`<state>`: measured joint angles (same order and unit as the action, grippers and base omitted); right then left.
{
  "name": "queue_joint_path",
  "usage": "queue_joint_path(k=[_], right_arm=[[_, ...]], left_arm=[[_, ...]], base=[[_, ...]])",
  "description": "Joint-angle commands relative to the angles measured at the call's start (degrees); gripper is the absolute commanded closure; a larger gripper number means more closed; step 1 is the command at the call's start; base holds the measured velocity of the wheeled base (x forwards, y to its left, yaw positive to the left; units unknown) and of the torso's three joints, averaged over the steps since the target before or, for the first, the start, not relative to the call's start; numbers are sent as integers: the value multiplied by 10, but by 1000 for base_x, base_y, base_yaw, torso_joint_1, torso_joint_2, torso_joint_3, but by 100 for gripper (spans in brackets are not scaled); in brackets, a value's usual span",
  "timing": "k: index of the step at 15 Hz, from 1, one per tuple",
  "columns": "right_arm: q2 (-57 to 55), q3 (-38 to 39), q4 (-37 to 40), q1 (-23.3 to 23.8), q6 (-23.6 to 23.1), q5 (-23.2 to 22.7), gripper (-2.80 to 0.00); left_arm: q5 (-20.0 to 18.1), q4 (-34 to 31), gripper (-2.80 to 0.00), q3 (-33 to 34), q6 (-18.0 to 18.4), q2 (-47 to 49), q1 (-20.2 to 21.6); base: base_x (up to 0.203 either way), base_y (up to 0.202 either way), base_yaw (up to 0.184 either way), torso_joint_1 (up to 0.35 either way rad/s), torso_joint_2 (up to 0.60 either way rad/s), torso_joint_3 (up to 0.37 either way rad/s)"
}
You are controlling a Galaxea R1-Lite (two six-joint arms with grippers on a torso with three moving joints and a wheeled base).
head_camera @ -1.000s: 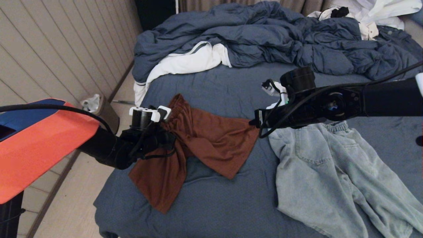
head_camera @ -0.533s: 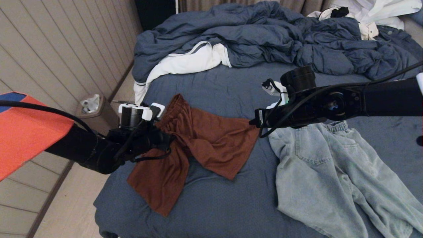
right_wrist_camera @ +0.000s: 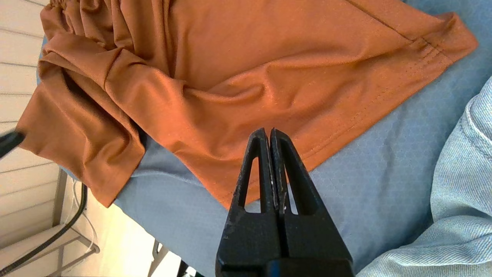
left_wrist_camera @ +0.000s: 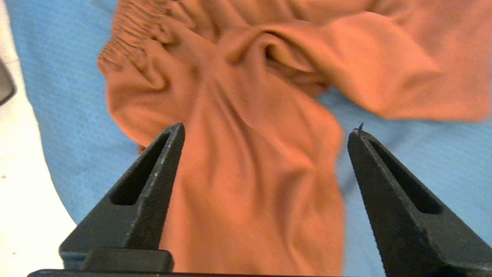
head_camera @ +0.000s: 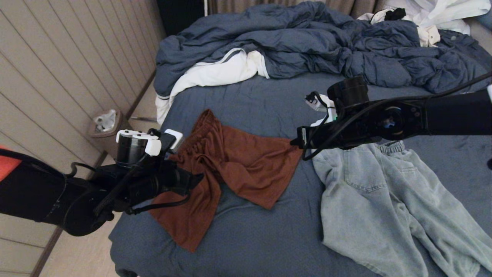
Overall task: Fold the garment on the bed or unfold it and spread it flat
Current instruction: Unford the brown shorts
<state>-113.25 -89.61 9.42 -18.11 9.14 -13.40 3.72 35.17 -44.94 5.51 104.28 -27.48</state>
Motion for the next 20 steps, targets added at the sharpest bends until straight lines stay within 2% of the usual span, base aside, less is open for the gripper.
queue_joint_path(k=[1, 3, 4, 7, 9, 12, 14, 15, 20], right_arm=[[-4, 7, 3, -7, 1, -9, 0], [-8, 19, 4, -20, 2, -18, 0], [-10, 27, 4, -40, 2, -19, 0], [-17, 41, 43, -93, 7, -17, 0], [-24, 49, 61, -130, 13, -18, 0], [-70, 54, 63, -183, 16, -15, 0], [-104, 34, 63, -209, 17, -13, 0], [-125, 21, 63, -222, 18, -12, -280], [-221, -80, 66, -278, 41, 25, -280]], left_arm=[[-8, 1, 0, 34, -26, -42, -9], [-17, 1, 0, 36, -115, -40, 2], [-27, -2, 0, 35, -164, -36, 22], [-71, -36, 0, 30, -233, -30, 55], [-88, -52, 0, 16, -306, -31, 59], [-128, -54, 0, -4, -351, -37, 117], [-136, -56, 0, -16, -375, -35, 134], [-136, -56, 0, -16, -376, -34, 135], [-136, -48, 0, -16, -375, -30, 146]], base=[[0, 0, 0, 0, 0, 0], [0, 0, 0, 0, 0, 0], [0, 0, 0, 0, 0, 0], [0, 0, 0, 0, 0, 0], [0, 0, 0, 0, 0, 0], [0, 0, 0, 0, 0, 0], [0, 0, 0, 0, 0, 0], [0, 0, 0, 0, 0, 0], [0, 0, 0, 0, 0, 0]])
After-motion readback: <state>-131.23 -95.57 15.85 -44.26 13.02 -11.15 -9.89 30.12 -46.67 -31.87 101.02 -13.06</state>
